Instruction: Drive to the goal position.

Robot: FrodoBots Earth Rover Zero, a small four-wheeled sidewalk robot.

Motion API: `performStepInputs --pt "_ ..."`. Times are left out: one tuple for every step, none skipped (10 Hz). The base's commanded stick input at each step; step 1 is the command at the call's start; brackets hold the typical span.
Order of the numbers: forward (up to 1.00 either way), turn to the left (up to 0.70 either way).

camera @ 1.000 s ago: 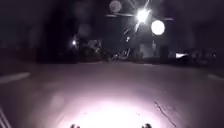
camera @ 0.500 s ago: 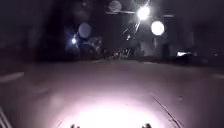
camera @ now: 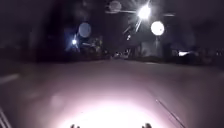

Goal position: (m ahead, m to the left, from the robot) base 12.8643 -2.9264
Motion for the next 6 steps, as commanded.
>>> performStepInputs --pt "0.70 0.00" --pt "0.70 0.00" --pt "0.70 0.00" --pt "0.70 0.00" --pt "0.70 0.00" --pt "0.70 0.00"
